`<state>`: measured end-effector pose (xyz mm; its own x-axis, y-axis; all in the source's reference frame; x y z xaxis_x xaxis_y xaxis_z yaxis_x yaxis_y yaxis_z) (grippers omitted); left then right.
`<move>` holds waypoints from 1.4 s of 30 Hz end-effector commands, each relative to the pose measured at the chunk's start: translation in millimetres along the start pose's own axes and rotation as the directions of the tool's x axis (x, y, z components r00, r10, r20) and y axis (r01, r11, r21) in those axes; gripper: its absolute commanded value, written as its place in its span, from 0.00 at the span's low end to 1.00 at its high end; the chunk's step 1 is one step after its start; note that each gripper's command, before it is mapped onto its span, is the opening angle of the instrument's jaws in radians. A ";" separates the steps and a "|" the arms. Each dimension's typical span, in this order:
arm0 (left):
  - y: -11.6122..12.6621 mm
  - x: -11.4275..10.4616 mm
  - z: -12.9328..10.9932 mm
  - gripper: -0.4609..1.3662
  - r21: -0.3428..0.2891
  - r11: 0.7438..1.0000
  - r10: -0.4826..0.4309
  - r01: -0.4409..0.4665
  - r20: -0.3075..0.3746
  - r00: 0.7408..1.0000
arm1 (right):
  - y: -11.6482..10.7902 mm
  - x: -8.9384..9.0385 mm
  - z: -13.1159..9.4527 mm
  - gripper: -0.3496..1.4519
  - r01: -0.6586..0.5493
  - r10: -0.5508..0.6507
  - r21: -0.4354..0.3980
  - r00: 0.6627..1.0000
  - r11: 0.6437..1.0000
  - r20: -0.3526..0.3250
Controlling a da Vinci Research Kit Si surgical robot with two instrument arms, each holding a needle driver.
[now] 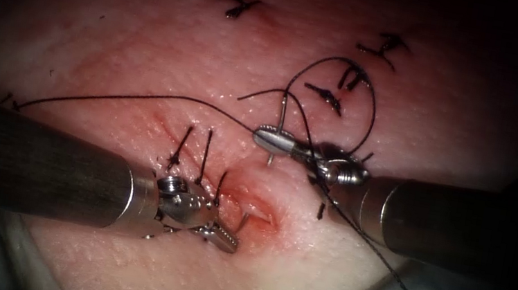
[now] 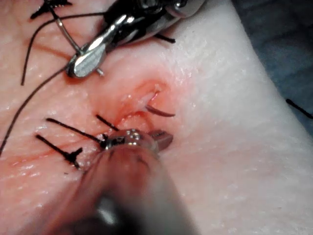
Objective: Wound Closure
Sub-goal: Throw the needle using the right driver through the target above the wound
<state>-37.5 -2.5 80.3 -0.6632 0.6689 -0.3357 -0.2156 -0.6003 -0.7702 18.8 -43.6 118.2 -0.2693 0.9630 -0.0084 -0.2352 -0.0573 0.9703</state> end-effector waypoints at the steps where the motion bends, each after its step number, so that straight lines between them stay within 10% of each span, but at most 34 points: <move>1: -0.1 0.0 0.0 0.06 -0.009 1.000 0.000 0.000 -0.003 1.000 | -0.1 -0.5 0.0 0.00 -0.015 0.015 0.009 1.000 1.000 0.011; 11: -0.2 0.3 0.2 0.06 -0.008 1.000 -0.002 0.002 -0.004 1.000 | 0.5 -1.8 0.9 0.04 0.035 -0.032 0.065 0.999 0.997 -0.033; 12: -0.2 0.3 0.2 0.06 -0.008 1.000 -0.002 0.002 -0.004 1.000 | 0.8 -1.3 1.0 0.35 0.087 -0.084 0.045 0.995 0.995 -0.058; 14: -0.2 0.3 0.2 0.06 -0.008 1.000 -0.002 0.002 -0.004 1.000 | 1.4 -0.1 1.2 0.61 0.190 -0.188 0.015 0.979 0.982 -0.080; 21: -0.2 0.3 0.2 0.06 -0.009 1.000 -0.001 0.001 -0.003 1.000 | 2.8 4.3 0.8 0.86 0.413 -0.415 -0.036 0.906 0.910 -0.089; 39: -0.2 0.3 0.1 0.06 -0.010 1.000 -0.001 0.001 -0.003 1.000 | 1.0 8.2 -0.4 0.78 0.631 -0.634 -0.115 0.773 0.767 0.006; 40: -0.2 0.4 0.0 0.06 -0.010 1.000 -0.001 0.001 -0.003 1.000 | 0.9 8.2 -0.5 0.72 0.635 -0.639 -0.119 0.769 0.763 0.010; 42: -0.2 0.4 0.0 0.06 -0.011 1.000 -0.001 0.001 -0.003 1.000 | 0.7 7.7 -0.7 0.05 0.651 -0.650 -0.120 0.758 0.750 0.048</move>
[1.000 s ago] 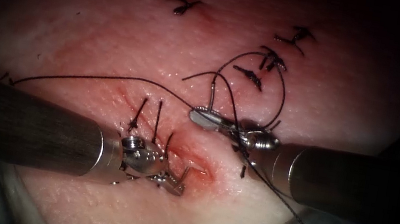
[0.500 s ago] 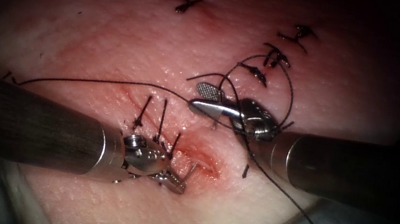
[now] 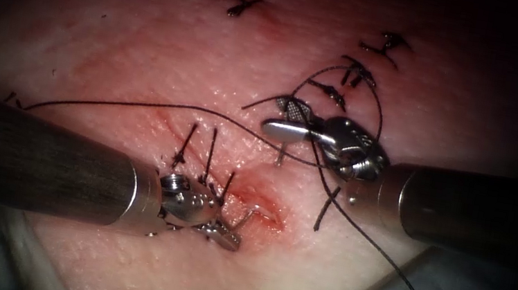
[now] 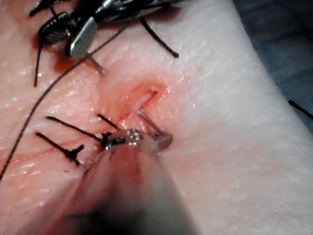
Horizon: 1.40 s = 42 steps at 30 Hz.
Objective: Wound Closure
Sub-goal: Throw the needle using the right driver through the target above the wound
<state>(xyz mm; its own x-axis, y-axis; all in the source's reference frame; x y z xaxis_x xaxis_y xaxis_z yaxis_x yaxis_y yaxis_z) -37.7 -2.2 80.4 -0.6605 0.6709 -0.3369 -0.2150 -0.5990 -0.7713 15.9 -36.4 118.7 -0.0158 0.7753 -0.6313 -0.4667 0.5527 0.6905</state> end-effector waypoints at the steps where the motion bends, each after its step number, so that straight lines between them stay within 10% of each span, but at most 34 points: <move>1: 0.1 0.0 0.0 0.06 -0.009 1.000 0.000 0.000 0.000 1.000 | -0.1 -0.1 -0.1 0.00 -0.001 0.001 0.002 1.000 1.000 0.020; 9: 0.1 -0.2 -0.2 0.06 -0.007 1.000 0.001 -0.001 0.000 1.000 | -1.8 -1.2 -0.1 0.00 -0.280 0.283 -0.068 0.959 0.958 0.031; 22: 0.0 -0.1 -0.3 0.06 -0.006 1.000 -0.004 0.004 0.000 1.000 | -4.4 -5.4 0.1 0.00 -0.565 0.558 0.077 0.824 0.821 0.102; 42: -0.1 0.0 -0.9 0.06 -0.001 1.000 0.002 -0.002 -0.001 1.000 | -9.6 -7.9 1.5 0.00 -0.696 0.659 0.221 0.718 0.683 0.224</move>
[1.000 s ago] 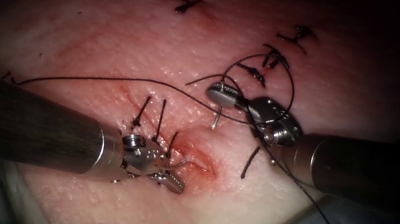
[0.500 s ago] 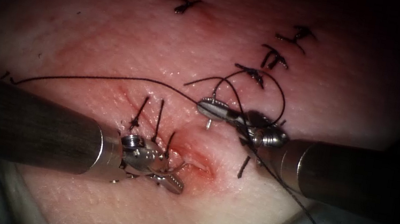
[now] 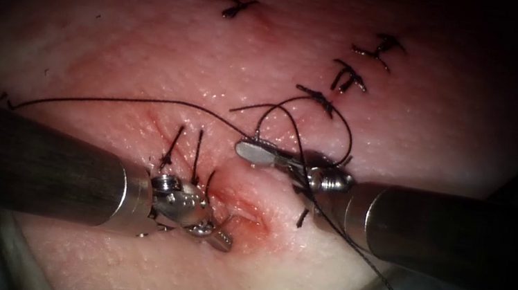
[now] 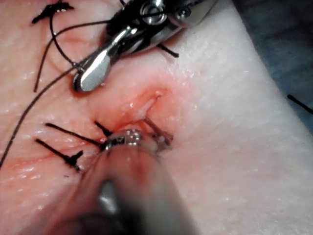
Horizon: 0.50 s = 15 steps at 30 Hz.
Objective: Wound Closure
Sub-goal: Throw the needle using the right driver through the target above the wound, then grab the needle with the left hand and rotate it through the skin
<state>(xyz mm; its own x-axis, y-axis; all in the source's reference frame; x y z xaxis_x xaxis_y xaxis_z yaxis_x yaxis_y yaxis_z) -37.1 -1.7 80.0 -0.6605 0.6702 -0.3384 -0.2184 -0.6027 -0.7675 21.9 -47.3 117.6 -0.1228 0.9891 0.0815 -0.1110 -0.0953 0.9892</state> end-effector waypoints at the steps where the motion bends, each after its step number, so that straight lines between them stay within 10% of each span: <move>1: 0.0 0.0 0.0 0.06 -0.005 1.000 0.000 0.000 -0.001 1.000 | 0.0 0.1 -0.2 0.00 0.001 -0.001 0.000 1.000 1.000 0.005; 5: 0.0 0.0 -0.1 0.06 -0.003 1.000 0.000 0.000 -0.004 1.000 | 0.4 1.0 -0.9 0.00 0.035 -0.038 -0.049 0.998 0.998 -0.051; 15: -0.2 -0.4 -0.6 0.06 -0.002 1.000 0.021 -0.021 -0.009 1.000 | 2.9 7.0 -5.6 0.70 0.466 -0.481 -0.173 0.875 0.867 -0.051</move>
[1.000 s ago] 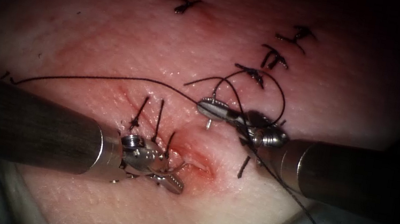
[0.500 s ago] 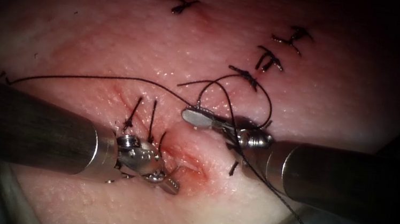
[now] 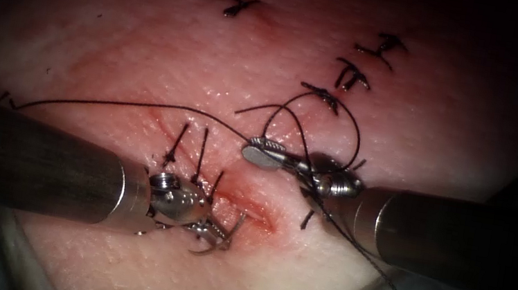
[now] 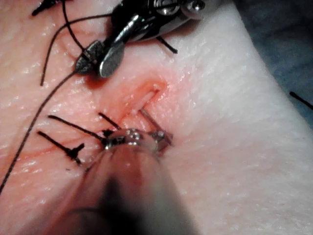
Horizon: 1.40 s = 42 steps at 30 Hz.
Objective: Wound Closure
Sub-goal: Grab the needle with the left hand and rotate it through the skin
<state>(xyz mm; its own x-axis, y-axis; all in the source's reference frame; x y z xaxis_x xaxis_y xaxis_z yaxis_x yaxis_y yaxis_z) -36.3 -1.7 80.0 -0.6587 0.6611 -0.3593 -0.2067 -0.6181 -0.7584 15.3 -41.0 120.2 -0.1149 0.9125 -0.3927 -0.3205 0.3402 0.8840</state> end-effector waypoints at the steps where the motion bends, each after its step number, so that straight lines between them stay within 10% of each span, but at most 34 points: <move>1: -0.1 0.1 0.0 0.06 -0.005 1.000 0.000 0.000 0.000 1.000 | 0.6 0.1 -0.6 0.74 0.080 -0.080 -0.006 0.997 0.997 0.013; 9: -0.3 0.6 0.2 0.10 -0.003 0.999 0.032 -0.032 -0.005 0.999 | 3.2 3.1 -3.6 0.84 0.299 -0.298 -0.022 0.954 0.954 0.036; 16: -0.7 1.7 0.0 0.46 0.014 0.985 0.173 -0.172 -0.081 0.982 | 2.8 3.4 -3.4 0.85 0.305 -0.304 -0.044 0.952 0.951 0.035; 27: -0.3 1.1 -1.1 0.63 0.033 0.965 0.261 -0.259 -0.135 0.956 | 2.5 2.7 -3.2 0.82 0.309 -0.308 -0.047 0.951 0.950 0.033; 34: -0.4 2.6 -2.3 0.59 0.059 0.950 0.313 -0.307 -0.216 0.925 | 2.4 1.5 -2.4 0.81 0.317 -0.316 -0.021 0.948 0.948 0.036; 42: 0.0 3.7 -3.2 0.28 0.089 0.940 0.341 -0.331 -0.323 0.883 | 2.2 0.2 -1.7 0.81 0.325 -0.325 -0.009 0.945 0.946 0.036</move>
<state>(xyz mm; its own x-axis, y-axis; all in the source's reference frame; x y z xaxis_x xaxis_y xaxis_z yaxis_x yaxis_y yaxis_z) -36.5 2.2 76.8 -0.4181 0.5069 -0.7538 -0.0430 -0.8400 -0.5409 13.0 -40.5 121.7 0.0288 0.7600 -0.6493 -0.3514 0.6158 0.7052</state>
